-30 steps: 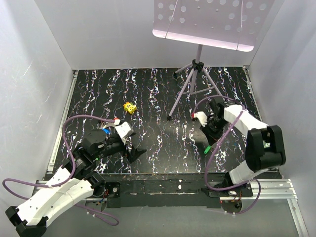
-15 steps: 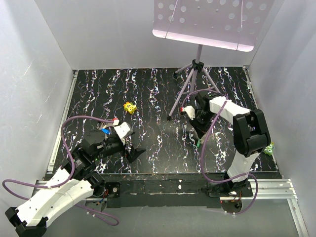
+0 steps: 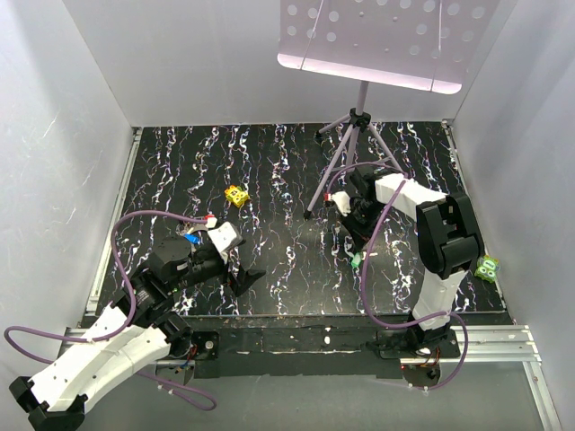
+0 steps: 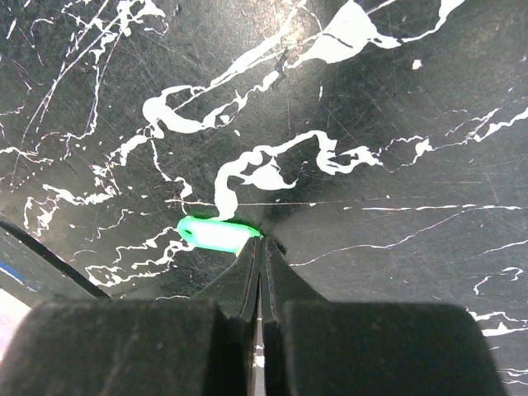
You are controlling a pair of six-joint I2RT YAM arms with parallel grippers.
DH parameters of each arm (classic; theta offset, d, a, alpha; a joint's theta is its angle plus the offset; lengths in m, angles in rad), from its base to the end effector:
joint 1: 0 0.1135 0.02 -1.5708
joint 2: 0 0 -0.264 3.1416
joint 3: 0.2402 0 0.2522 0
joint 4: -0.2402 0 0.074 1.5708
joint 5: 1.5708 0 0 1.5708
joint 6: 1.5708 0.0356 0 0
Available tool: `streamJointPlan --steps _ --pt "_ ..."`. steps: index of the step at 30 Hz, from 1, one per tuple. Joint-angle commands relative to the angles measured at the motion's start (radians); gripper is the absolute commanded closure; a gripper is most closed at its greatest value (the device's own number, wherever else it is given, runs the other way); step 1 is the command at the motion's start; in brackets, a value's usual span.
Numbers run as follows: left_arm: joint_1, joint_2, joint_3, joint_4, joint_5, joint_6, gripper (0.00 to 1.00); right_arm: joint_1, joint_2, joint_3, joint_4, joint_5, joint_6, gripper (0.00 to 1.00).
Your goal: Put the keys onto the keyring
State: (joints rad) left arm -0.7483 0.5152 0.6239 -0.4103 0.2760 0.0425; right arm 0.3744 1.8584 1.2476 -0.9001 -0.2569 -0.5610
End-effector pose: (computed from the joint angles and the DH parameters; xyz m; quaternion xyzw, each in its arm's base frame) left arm 0.0891 -0.0960 0.2976 0.3825 0.7047 -0.3069 0.5127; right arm 0.3098 0.1315 0.1671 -0.4503 0.8831 0.1247 0.0415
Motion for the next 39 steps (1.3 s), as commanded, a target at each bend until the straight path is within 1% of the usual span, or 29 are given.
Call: streamJointPlan --steps 1,19,27,31,39 --pt "-0.002 -0.001 0.008 0.001 -0.006 0.011 0.02 0.004 0.007 0.039 0.004 -0.031 0.018 0.99" --pt "-0.003 0.000 0.008 0.002 -0.004 0.013 0.02 0.003 0.008 0.038 0.009 -0.068 0.042 0.98" --pt "-0.002 0.000 0.008 0.001 -0.001 0.016 0.02 0.003 -0.007 0.041 0.012 -0.073 0.050 0.85" --pt "-0.002 0.002 0.008 0.002 -0.001 0.014 0.02 0.003 -0.021 0.047 0.013 -0.084 0.052 0.75" --pt "-0.003 0.002 0.008 0.001 -0.003 0.013 0.02 -0.017 -0.094 0.064 0.000 -0.122 0.058 0.71"
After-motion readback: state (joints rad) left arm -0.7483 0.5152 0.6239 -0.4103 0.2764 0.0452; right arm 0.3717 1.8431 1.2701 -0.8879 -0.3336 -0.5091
